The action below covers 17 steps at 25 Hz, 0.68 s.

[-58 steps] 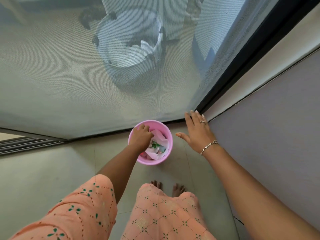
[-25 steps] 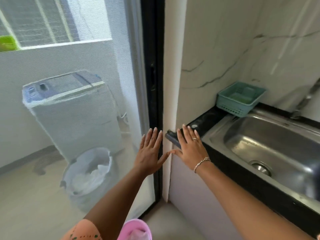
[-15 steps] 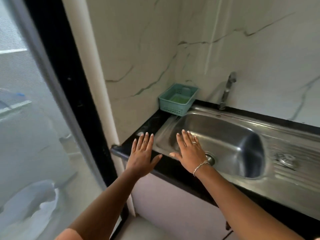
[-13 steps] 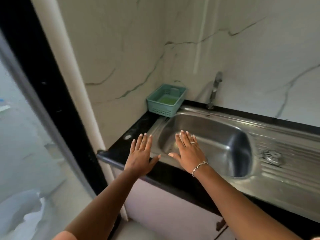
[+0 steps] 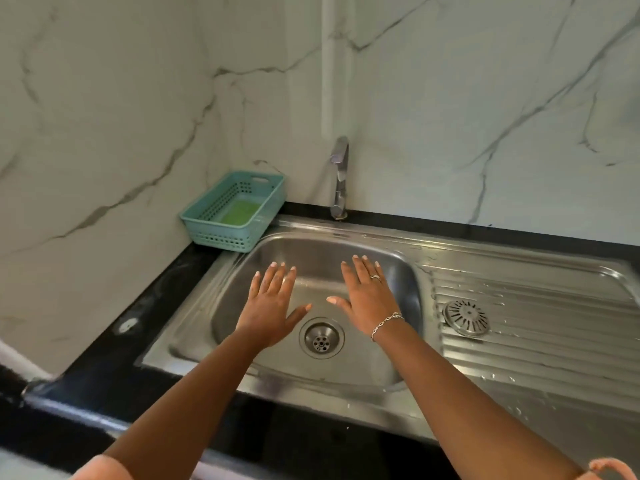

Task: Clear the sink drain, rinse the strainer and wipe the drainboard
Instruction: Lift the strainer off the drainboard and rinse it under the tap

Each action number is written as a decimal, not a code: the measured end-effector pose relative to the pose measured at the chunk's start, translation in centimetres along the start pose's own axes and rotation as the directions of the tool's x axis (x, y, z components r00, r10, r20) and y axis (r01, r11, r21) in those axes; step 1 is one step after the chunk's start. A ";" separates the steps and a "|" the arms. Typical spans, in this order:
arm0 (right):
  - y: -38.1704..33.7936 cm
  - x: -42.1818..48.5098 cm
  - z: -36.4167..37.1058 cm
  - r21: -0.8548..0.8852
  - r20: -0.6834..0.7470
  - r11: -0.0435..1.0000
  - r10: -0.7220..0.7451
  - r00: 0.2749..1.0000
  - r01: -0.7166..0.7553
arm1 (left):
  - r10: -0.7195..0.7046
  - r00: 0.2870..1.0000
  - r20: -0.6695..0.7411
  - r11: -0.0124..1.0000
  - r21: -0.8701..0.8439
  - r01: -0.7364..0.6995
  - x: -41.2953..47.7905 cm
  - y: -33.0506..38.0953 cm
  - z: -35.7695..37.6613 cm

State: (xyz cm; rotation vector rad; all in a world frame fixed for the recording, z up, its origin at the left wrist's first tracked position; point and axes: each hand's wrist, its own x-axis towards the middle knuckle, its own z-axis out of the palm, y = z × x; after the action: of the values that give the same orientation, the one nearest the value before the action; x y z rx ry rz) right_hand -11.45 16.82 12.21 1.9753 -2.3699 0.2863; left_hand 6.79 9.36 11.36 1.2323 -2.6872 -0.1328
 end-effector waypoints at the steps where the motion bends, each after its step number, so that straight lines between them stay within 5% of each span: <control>1: 0.7 0.1 -0.1 0.000 -0.008 1.000 -0.003 1.000 0.003 | 0.014 1.000 -0.012 1.000 -0.015 -0.014 0.6 0.2 0.2; 11: 5.4 -0.8 -0.7 0.006 0.008 1.000 0.008 1.000 -0.008 | 0.239 0.971 -0.001 0.969 -0.070 -0.238 5.0 1.9 2.5; 17: 9.2 -1.5 -1.9 0.009 0.138 0.974 0.225 0.965 -0.228 | 0.284 0.959 0.019 0.956 -0.084 -0.281 9.0 0.6 2.2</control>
State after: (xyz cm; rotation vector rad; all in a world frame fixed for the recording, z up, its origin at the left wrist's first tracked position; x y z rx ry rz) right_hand -20.34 20.20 12.84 1.7871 -2.6955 0.1955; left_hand 0.12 2.91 10.41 0.8174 -2.8185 -0.2194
